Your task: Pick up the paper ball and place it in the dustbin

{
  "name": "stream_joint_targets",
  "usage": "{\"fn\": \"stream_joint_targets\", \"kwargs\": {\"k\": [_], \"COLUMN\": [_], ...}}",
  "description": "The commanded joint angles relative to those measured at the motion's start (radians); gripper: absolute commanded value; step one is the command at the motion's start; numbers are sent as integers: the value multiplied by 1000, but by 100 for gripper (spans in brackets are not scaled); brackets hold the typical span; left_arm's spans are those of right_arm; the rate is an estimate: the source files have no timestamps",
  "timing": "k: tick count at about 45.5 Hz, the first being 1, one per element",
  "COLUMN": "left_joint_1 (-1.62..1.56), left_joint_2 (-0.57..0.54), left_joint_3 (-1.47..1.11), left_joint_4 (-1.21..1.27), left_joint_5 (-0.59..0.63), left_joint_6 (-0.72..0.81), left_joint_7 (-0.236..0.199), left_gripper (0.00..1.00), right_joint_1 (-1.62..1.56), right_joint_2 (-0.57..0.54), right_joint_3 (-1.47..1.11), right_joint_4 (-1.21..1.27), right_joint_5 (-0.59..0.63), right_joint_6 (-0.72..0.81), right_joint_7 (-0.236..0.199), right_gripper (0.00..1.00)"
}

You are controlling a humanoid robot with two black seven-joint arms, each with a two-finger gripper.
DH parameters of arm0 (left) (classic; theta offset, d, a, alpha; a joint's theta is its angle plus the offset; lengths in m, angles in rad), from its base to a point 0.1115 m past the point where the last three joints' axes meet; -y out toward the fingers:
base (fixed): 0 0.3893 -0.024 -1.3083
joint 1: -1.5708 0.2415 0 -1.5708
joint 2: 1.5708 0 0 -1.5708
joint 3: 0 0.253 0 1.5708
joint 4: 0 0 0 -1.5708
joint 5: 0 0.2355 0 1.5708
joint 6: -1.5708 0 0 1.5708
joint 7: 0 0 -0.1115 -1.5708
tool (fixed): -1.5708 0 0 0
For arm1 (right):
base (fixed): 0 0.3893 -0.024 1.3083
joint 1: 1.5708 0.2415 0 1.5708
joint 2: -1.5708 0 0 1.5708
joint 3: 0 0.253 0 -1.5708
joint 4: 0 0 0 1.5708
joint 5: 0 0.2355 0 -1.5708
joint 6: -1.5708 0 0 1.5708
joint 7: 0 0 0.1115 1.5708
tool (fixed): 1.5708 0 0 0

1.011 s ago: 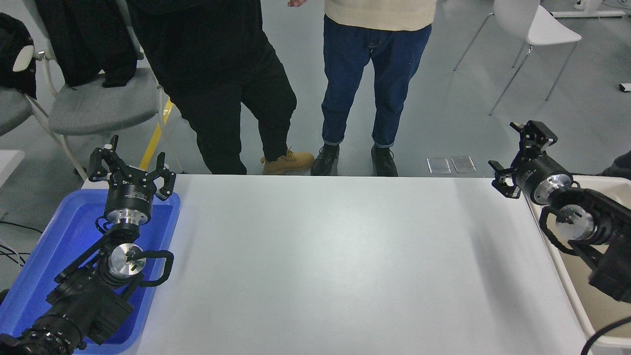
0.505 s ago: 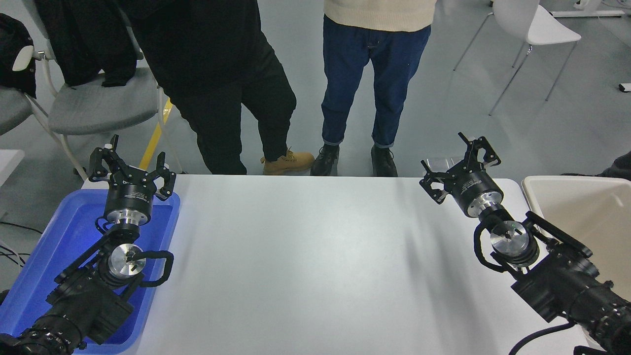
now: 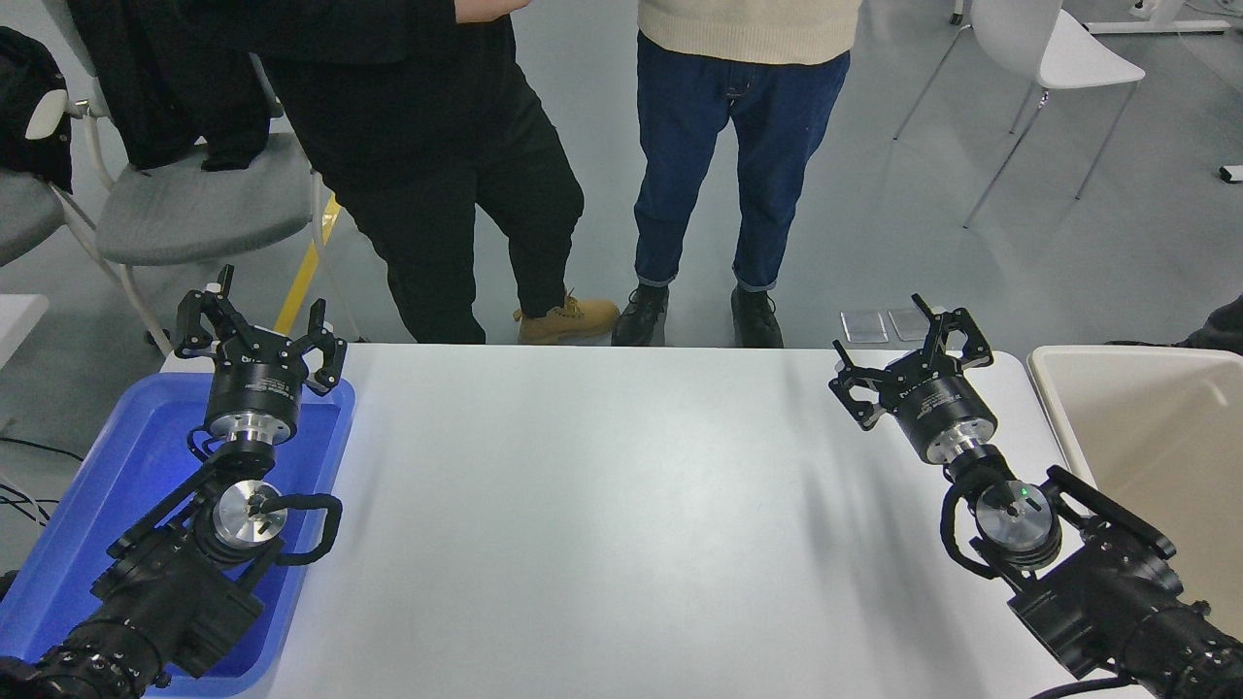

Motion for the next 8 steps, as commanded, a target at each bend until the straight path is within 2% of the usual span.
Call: {"fn": "stream_joint_targets", "kwargs": {"k": [1,8], "left_joint_1": [0,0], "left_joint_2": [0,0], "left_joint_3": [0,0], "left_joint_4": [0,0], "left_joint_5": [0,0], "left_joint_6": [0,0], "left_joint_7": [0,0], "left_gripper": [99,99], "right_joint_1": [-10,-12], "right_joint_2": [-9,-15], "right_joint_3": [6,6], "right_joint_4": [-17,-25], "right_joint_5": [2,2], "right_joint_6": [20,25], "right_joint_7": [0,0], "right_gripper": [100,100]}}
